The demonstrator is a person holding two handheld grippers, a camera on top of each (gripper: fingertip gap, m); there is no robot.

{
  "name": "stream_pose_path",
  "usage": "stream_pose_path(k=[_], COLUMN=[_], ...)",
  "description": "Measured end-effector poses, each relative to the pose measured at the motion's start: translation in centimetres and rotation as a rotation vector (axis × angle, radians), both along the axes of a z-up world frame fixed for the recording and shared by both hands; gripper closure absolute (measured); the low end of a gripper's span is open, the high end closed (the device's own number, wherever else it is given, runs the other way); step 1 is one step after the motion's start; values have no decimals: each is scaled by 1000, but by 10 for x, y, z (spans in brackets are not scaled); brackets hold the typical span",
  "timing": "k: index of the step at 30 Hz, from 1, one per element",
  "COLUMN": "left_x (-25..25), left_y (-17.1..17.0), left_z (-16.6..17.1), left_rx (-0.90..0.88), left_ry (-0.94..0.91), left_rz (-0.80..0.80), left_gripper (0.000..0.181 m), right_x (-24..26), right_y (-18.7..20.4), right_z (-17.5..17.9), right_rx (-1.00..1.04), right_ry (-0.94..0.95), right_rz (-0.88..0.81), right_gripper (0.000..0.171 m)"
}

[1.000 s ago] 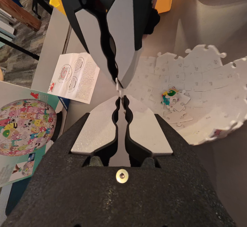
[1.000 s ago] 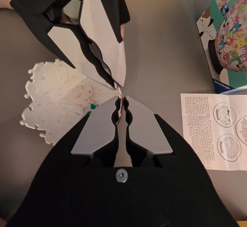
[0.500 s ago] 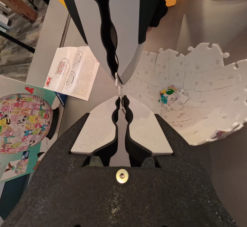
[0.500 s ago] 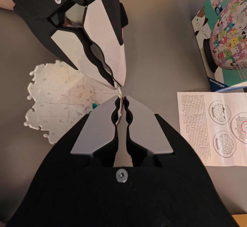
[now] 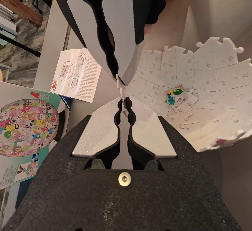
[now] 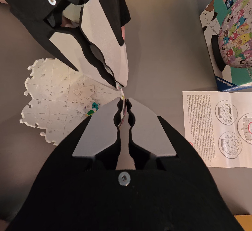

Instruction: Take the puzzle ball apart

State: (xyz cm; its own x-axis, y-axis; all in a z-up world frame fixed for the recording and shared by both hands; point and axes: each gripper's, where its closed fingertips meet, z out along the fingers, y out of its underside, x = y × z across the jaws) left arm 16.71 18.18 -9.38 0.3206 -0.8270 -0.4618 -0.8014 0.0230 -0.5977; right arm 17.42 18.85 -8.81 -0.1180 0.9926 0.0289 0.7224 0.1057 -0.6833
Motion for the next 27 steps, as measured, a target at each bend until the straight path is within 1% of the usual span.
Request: stream_pose_path(k=[4,10,12,15,24,27], left_x=[1,0,3,3,4,4], left_y=[-1,-2,-6,-5,-4,-3], left_z=[-3,-4,-4,-3,-4,-3], left_rx=[15,22,18,38,36,1], left_ry=[35,57,54,79,68,27], left_rz=[-6,-9,-34,-23,-18,4], left_gripper=[175,175,177,177,177,177], right_x=[0,0,1,1,2,3], right_y=[1,1,6,5,4,3], right_z=[-3,-4,-5,-3,-3,-2], right_rx=[15,-26,-22,-48,-33,-32], right_ry=[-23,-29,-37,-12,-13,4], right_rz=[-3,-17,-47,-41,-24,-8], right_gripper=[167,167,168,168,168,168])
